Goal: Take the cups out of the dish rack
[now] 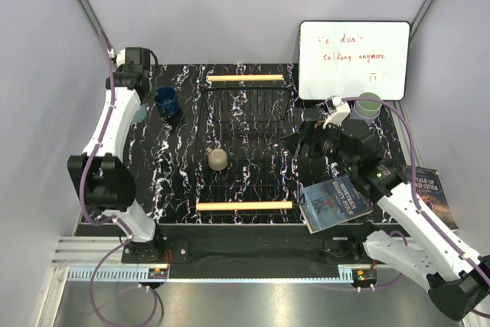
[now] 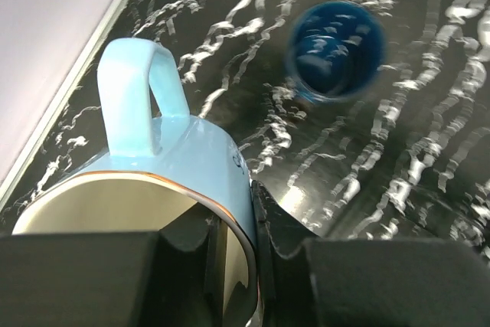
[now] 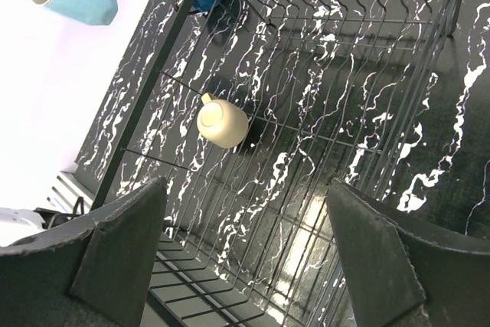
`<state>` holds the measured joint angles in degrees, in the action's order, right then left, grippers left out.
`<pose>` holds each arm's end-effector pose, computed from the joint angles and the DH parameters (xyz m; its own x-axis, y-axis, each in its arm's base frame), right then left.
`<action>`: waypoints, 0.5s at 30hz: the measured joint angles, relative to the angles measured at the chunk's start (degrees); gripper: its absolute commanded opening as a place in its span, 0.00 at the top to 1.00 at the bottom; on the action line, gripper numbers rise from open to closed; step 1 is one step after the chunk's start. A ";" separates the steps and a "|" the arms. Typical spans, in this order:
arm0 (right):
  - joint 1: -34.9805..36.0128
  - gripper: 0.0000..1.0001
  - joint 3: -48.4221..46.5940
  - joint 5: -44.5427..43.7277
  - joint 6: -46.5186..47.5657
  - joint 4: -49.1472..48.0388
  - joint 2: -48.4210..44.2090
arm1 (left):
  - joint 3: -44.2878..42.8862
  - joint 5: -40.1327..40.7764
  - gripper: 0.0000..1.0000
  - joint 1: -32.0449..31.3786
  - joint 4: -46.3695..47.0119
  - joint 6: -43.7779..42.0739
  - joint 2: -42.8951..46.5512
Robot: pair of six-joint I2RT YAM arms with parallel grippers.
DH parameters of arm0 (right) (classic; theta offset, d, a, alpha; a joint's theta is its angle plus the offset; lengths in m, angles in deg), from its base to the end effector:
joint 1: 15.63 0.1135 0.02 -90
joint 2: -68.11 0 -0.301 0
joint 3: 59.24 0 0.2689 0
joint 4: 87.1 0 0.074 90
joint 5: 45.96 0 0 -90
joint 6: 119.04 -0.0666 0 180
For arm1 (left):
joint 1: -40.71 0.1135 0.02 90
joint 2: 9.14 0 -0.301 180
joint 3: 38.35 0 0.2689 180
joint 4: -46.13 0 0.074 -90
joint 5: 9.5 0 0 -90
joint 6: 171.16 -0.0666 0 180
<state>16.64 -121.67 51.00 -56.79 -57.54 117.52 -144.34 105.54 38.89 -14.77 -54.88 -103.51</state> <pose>0.1821 0.1245 0.3628 -0.5055 0.2274 -0.8323 -0.4439 0.7587 0.4769 0.3947 0.0157 0.3660 -0.5698 -0.3832 -0.7270 -0.5570 0.8305 -0.0012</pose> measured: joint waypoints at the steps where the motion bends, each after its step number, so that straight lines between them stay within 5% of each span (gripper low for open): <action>1: 0.00 0.08 -0.22 0.00 0.20 0.00 0.31 | -0.59 -0.13 1.00 0.96 -0.24 0.26 -0.94; 15: 0.00 0.08 -1.64 0.17 0.94 -1.05 3.74 | -15.56 -3.82 1.00 7.21 1.77 1.16 -20.61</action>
<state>16.64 -123.31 51.18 -55.85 -58.59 121.26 -159.90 101.71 46.10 -13.00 -53.72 -124.12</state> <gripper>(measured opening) 0.917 0.186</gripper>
